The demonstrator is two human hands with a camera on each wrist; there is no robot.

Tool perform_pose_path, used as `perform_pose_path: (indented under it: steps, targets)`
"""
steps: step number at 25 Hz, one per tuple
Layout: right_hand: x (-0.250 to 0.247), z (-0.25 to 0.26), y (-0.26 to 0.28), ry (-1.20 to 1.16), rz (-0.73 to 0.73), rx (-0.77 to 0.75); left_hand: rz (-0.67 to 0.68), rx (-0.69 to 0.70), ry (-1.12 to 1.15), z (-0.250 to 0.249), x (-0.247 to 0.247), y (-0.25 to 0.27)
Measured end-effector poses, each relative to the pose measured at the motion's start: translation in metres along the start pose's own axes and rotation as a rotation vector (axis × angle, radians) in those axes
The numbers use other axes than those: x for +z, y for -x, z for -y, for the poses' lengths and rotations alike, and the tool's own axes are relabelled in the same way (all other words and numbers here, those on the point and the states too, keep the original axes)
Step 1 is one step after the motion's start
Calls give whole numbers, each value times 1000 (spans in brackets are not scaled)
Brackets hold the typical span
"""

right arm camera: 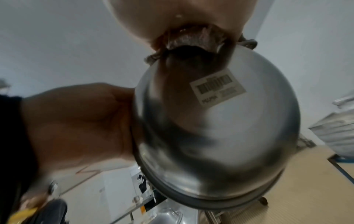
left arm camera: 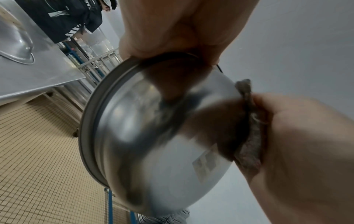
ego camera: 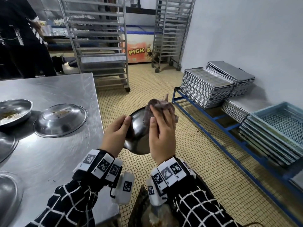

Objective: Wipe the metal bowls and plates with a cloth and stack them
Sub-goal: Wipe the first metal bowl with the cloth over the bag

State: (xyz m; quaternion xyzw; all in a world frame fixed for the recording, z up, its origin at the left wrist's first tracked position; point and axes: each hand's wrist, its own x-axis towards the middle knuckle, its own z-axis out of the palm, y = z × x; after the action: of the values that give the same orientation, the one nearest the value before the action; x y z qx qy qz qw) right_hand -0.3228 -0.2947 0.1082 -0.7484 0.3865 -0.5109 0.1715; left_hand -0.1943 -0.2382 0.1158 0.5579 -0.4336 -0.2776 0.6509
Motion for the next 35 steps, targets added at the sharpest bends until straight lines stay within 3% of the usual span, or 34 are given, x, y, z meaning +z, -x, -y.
perform_pose_path:
  steps: [2, 6, 10, 12, 14, 18, 22, 27, 31, 33, 35]
  targets:
    - [-4, 0, -3, -139, -36, 166, -40, -33, 48, 0, -2, 0]
    - [-5, -21, 5, -571, -53, 706, -102, -107, 177, 2, -6, -2]
    - [-6, -39, 4, -1002, 6, 1047, -103, -205, 277, 23, -13, -3]
    - [-11, -45, -3, -961, -9, 1019, -125, -196, 233, 31, -15, -1]
    - [-18, -52, -12, -798, 12, 886, -101, -144, 72, 40, -19, -1]
    - [-36, -53, -31, -280, 256, 479, 68, -42, -167, 45, -24, -1]
    - [-28, -47, -36, 4, 381, 60, 194, -30, -240, 35, -15, 0]
    - [-19, -40, -13, -50, 32, -153, 102, -75, -195, 26, -4, 0]
    - [-16, -43, 14, -4, -16, -52, 35, -108, -100, 18, 0, 5]
    - [-20, -45, 25, -103, 7, 95, 25, -101, -73, 16, -2, 6]
    - [-30, -44, 26, -229, 53, 341, 27, -65, -86, 14, -5, 8]
